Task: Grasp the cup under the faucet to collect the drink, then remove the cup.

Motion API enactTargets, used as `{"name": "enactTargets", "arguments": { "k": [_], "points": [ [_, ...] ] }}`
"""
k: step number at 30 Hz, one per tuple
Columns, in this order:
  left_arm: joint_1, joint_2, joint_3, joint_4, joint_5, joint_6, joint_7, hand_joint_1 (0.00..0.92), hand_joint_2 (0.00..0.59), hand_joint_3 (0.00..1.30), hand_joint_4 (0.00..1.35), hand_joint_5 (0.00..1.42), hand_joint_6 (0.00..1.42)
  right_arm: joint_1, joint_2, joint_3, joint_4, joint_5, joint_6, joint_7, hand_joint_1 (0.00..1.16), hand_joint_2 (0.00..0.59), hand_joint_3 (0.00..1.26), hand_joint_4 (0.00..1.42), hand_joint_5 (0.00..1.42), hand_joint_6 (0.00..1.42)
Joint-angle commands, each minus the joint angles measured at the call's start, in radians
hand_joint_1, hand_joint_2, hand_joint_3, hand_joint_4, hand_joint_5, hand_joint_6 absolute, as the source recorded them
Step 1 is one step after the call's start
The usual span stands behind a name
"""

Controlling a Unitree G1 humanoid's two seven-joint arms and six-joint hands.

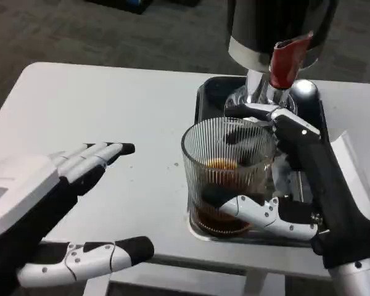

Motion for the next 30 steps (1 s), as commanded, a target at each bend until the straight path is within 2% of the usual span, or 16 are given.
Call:
{"name": "enactTargets", "arguments": {
  "k": [1, 7, 18, 30],
  "points": [
    [0.022, 0.006, -0.003, -0.027, 0.015, 0.004, -0.017, 0.0, 0.089, 0.06, 0.0, 0.02, 0.08, -0.019, 0.006, 0.004, -0.017, 0.012, -0.054, -0.017, 0.81, 0.232, 1.06, 1.21, 1.41, 1.42],
    [0.029, 0.001, -0.005, -0.038, 0.017, 0.014, -0.019, 0.0, 0.089, 0.05, 0.0, 0.0, 0.06, -0.02, 0.007, 0.009, -0.016, 0.011, -0.052, -0.014, 0.81, 0.232, 1.06, 1.21, 1.41, 1.42],
    [0.064, -0.01, 0.042, -0.039, 0.003, 0.004, -0.012, 0.0, 0.089, 0.05, 0.0, 0.0, 0.06, -0.035, 0.008, 0.02, -0.003, 0.014, -0.041, -0.006, 0.81, 0.234, 1.07, 1.21, 1.42, 1.42],
    [0.043, -0.001, 0.031, -0.003, -0.008, -0.011, -0.012, 0.0, 0.095, 0.05, 0.0, 0.0, 0.06, -0.047, 0.008, 0.021, 0.012, 0.007, -0.036, -0.011, 0.81, 0.233, 1.08, 1.21, 1.42, 1.42]
  ]
}}
